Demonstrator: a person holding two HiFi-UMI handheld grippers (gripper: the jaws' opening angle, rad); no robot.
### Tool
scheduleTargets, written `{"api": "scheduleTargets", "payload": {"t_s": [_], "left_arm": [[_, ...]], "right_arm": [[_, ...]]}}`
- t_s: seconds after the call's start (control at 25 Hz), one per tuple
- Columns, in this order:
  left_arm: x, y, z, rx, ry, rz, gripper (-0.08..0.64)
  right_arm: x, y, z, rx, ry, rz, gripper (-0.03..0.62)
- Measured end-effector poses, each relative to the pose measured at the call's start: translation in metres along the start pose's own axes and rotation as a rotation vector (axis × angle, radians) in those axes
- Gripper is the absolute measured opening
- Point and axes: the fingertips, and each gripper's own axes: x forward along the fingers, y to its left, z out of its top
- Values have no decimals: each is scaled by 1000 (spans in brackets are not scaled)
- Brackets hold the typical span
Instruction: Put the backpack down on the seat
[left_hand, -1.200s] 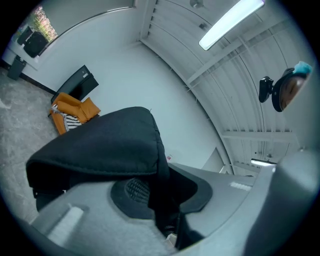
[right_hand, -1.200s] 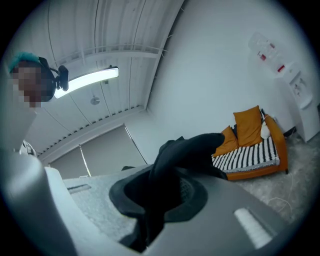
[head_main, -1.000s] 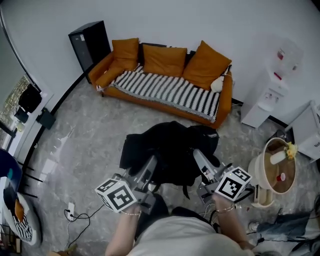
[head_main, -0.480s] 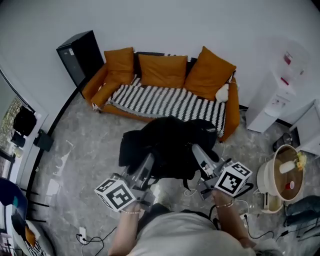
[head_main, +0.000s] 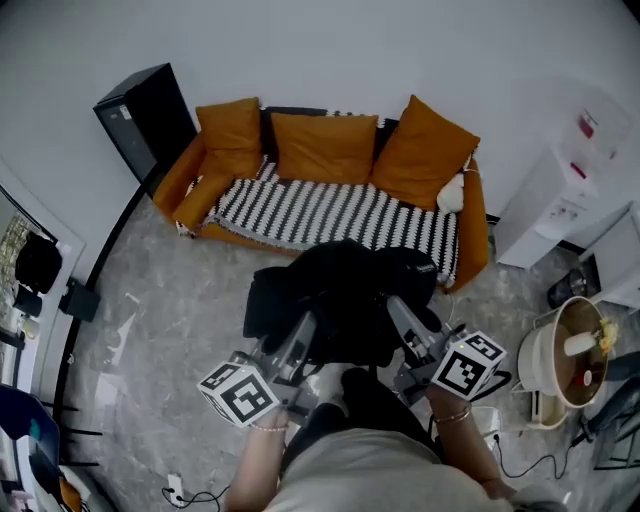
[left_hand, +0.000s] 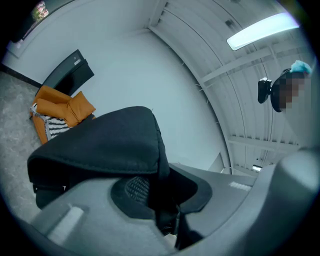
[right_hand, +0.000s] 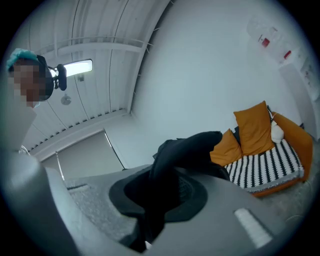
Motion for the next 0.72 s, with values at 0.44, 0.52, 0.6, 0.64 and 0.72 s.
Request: {"api": "scheduleTargets", "payload": {"t_s": [0.44, 0.52, 0.6, 0.64, 0.72], "left_arm": [[108, 80, 55, -20, -6, 49, 69], [132, 93, 70, -22, -18, 59, 67], [154, 106, 84, -30, -37, 68, 67], [165, 112, 90, -35, -47, 72, 67], [189, 123, 102, -39, -63, 81, 67]], "right_arm": [[117, -87, 47, 29, 23, 13, 46], [140, -104, 65, 34, 27, 17, 46], [162, -117, 81, 22, 36, 29, 46], [172, -123, 89, 17, 40, 37, 46], [194, -137, 104, 9, 46, 50, 46]]}}
